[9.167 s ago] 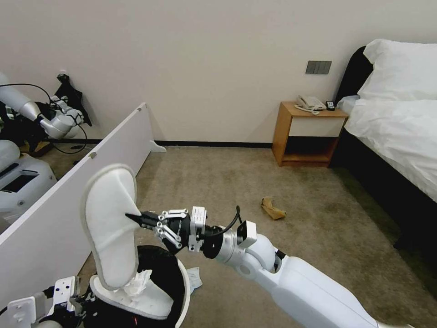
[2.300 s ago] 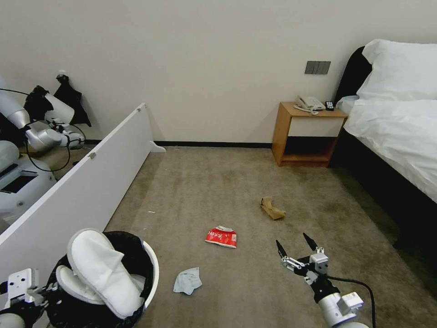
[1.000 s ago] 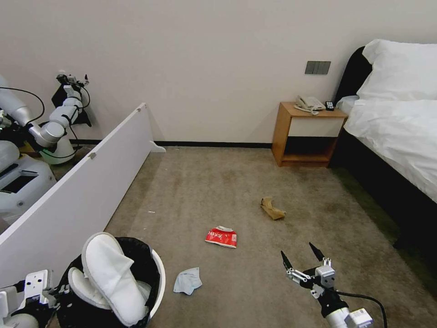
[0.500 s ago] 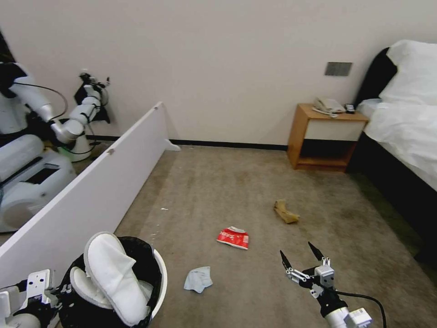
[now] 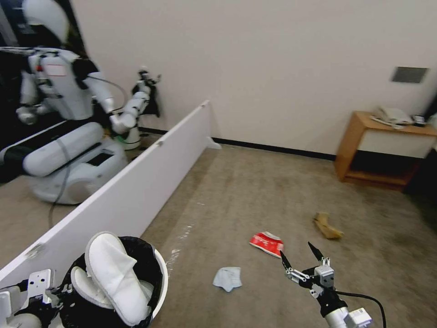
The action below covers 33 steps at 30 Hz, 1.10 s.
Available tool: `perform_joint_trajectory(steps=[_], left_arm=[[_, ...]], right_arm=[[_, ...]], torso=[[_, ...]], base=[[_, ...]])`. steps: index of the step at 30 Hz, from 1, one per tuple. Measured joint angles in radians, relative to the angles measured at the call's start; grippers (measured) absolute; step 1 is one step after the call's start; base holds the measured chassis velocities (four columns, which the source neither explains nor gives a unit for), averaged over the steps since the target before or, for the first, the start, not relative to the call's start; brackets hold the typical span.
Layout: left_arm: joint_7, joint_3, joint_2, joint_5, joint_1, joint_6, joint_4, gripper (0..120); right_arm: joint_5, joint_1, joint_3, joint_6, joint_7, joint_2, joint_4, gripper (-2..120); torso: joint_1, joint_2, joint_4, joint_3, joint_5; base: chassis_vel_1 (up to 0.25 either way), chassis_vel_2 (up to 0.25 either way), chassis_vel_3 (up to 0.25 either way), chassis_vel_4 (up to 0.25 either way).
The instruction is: Pick up the trash bin, then pick up the garbage from the floor and place it into the trash bin.
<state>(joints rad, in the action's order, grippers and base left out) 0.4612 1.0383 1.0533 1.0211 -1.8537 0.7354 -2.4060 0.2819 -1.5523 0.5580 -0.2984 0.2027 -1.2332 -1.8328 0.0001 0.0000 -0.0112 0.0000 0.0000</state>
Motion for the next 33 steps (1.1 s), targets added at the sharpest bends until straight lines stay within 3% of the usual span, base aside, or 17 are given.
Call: perform_joint_trajectory(steps=[5, 9, 33], left_arm=[[0.002, -0.009, 0.003, -0.013, 0.004, 0.000, -0.003, 2], [0.001, -0.013, 0.005, -0.017, 0.005, 0.000, -0.004, 2], [0.001, -0.028, 0.004, -0.022, 0.012, 0.000, -0.003, 2]], right_arm=[[0.000, -0.007, 0.000, 0.011, -0.016, 0.002, -0.005, 100], [-0.005, -0.017, 0.001, 0.022, -0.034, 0.002, -0.008, 100], [-0.008, -0.016, 0.002, 0.031, -0.029, -0.020, -0.003, 100]], torso=[[0.000, 0.000, 0.0006, 0.000, 0.0000], [0.000, 0.000, -0.0008, 0.000, 0.0000], [0.000, 0.000, 0.0000, 0.000, 0.0000]], base=[[0.074, 0.096, 0.082, 0.060], [0.005, 0.018, 0.006, 0.007], [0.000, 0.000, 0.000, 0.000]])
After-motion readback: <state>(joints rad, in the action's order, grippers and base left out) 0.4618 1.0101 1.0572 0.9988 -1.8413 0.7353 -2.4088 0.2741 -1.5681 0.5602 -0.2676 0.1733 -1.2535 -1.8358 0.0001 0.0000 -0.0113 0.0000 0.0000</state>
